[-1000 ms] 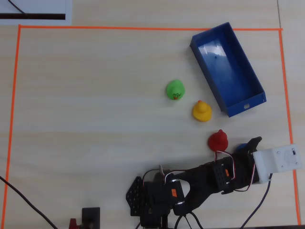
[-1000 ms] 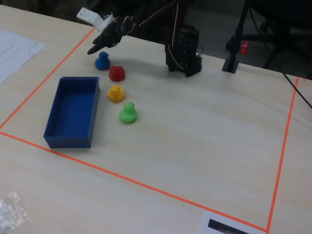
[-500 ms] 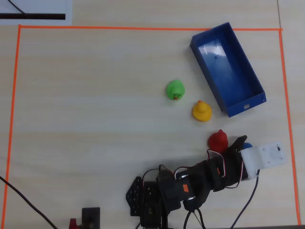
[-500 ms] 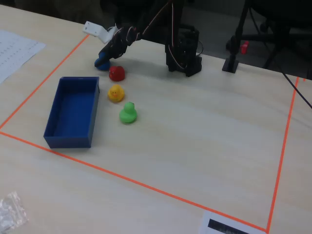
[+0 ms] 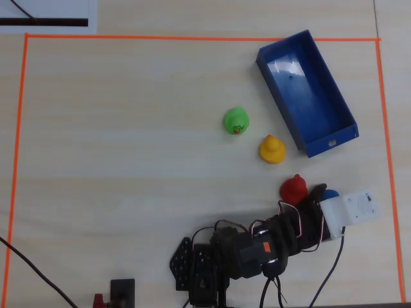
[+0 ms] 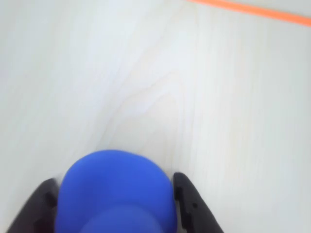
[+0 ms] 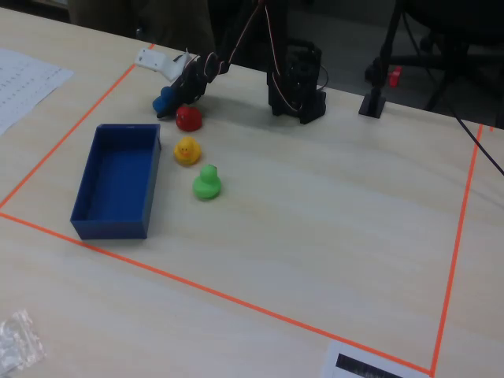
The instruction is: Grasp blue duck and put it into box.
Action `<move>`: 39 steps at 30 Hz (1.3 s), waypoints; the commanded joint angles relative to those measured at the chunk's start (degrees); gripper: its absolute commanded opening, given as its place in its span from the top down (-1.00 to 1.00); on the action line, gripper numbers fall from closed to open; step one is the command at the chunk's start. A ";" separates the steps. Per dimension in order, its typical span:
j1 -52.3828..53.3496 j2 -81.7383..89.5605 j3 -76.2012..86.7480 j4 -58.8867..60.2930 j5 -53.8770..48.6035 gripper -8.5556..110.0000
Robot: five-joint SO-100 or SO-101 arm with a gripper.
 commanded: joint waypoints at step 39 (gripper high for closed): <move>-37.00 -0.62 -47.29 37.44 26.89 0.75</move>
